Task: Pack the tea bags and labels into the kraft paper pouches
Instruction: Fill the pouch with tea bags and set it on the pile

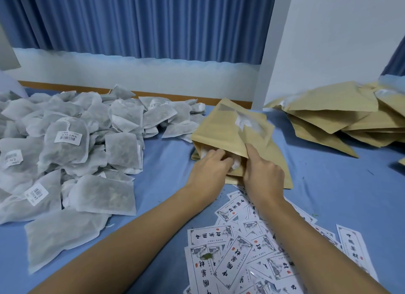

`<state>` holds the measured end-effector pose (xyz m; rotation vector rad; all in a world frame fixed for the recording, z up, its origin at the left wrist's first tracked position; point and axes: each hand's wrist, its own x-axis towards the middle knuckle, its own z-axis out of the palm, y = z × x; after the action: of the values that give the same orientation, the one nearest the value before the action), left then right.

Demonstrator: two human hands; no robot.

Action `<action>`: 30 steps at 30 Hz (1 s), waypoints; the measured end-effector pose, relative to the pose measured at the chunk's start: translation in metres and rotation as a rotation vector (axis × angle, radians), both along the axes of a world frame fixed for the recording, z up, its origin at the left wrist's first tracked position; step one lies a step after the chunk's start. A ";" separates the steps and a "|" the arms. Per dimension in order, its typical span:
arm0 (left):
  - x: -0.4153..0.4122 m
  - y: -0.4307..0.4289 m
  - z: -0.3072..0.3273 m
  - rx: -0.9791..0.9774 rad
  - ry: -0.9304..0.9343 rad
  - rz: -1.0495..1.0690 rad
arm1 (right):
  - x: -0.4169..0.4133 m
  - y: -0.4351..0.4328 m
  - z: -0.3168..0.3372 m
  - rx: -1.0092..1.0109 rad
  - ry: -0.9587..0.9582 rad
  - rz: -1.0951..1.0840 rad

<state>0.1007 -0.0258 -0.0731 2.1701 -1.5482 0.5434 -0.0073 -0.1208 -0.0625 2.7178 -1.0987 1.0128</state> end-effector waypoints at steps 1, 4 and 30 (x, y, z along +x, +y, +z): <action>0.000 -0.009 0.006 0.007 0.042 0.015 | -0.001 0.001 0.000 -0.013 -0.016 0.034; 0.011 -0.043 0.022 -0.013 0.194 0.001 | -0.004 0.003 0.001 -0.087 -0.127 0.153; 0.097 -0.014 0.041 -0.771 0.443 0.230 | -0.011 -0.016 0.006 0.101 -0.087 -0.104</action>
<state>0.1976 -0.0395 -0.0321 1.6987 -0.6907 0.5584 -0.0185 -0.1366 -0.0567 2.6824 -1.3260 1.0983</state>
